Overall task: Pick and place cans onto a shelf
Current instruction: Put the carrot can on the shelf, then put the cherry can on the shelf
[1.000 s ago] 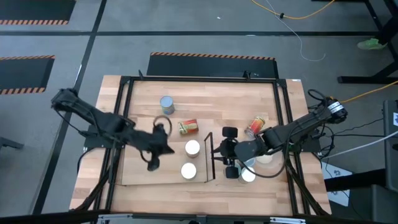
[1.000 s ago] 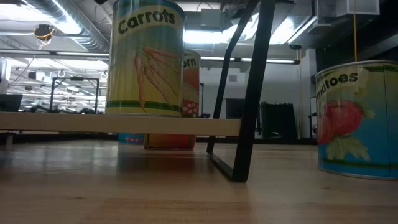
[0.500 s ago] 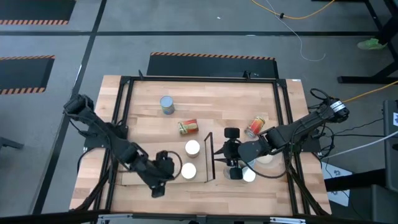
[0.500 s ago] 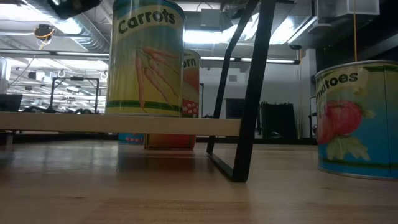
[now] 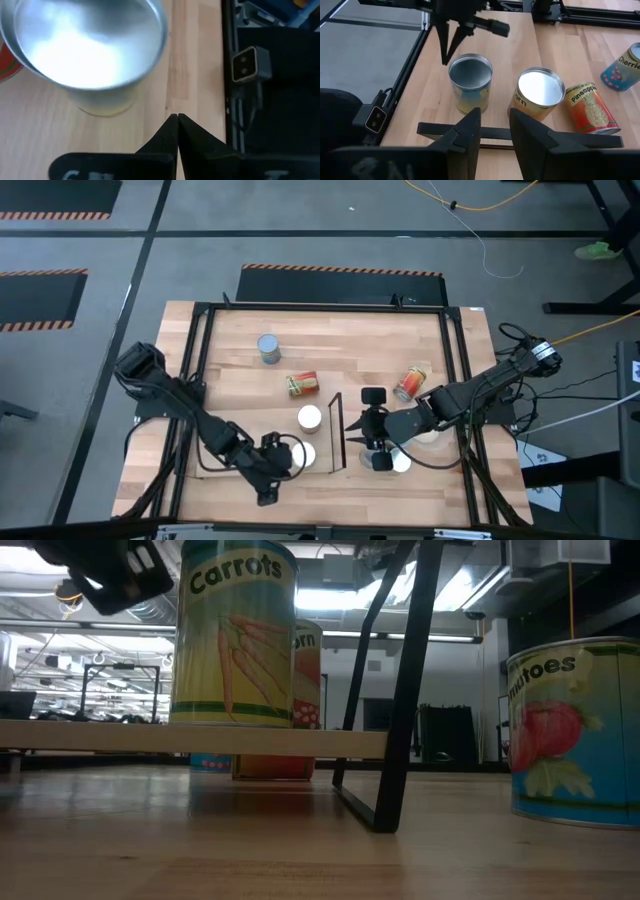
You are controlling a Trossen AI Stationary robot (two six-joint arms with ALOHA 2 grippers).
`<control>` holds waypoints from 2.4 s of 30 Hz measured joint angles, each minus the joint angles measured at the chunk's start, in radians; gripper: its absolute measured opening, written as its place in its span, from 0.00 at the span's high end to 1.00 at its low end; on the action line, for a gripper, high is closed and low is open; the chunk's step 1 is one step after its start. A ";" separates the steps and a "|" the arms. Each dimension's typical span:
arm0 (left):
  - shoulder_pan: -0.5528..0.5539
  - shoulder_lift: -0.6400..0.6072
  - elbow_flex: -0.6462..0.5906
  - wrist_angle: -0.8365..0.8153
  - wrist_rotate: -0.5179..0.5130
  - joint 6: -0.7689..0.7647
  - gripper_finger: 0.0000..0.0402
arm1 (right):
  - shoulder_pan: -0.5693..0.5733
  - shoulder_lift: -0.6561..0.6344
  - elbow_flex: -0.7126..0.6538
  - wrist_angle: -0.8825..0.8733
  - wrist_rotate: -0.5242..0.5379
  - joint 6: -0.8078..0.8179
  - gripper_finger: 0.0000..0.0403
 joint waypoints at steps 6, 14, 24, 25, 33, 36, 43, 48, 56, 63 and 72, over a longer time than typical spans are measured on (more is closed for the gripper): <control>0.030 0.009 0.000 0.007 0.000 0.000 1.00 | 0.000 0.000 0.000 0.003 0.000 -0.008 0.73; 0.065 0.009 0.000 0.018 -0.004 0.002 1.00 | 0.000 0.000 0.000 0.003 0.000 -0.009 0.73; 0.100 0.009 0.000 0.019 -0.031 0.005 1.00 | 0.000 0.000 0.000 0.003 0.000 -0.006 0.73; 0.099 0.009 0.000 0.019 -0.031 0.005 1.00 | 0.000 0.000 0.000 0.003 0.000 -0.006 0.73; 0.093 0.009 0.000 0.019 -0.006 0.005 1.00 | 0.009 0.000 0.000 0.002 0.000 -0.006 0.73; 0.082 0.001 0.000 0.018 0.009 0.005 1.00 | 0.023 -0.004 0.000 -0.004 0.000 -0.006 0.73; 0.029 -0.072 0.000 0.017 -0.003 0.036 1.00 | 0.053 -0.061 0.000 -0.074 0.000 0.023 0.73; 0.013 -0.167 0.000 0.013 -0.078 0.092 1.00 | 0.061 -0.125 0.000 -0.155 0.018 0.019 0.73; 0.075 -0.352 0.000 -0.011 -0.212 0.212 1.00 | 0.061 -0.231 -0.004 -0.306 0.072 0.002 0.73; 0.228 -0.495 0.000 -0.114 -0.258 0.253 1.00 | 0.027 -0.333 -0.171 -0.261 0.235 -0.008 0.73; 0.561 -0.600 0.001 -0.337 -0.196 0.274 1.00 | -0.157 -0.475 -0.441 0.019 0.114 -0.143 0.73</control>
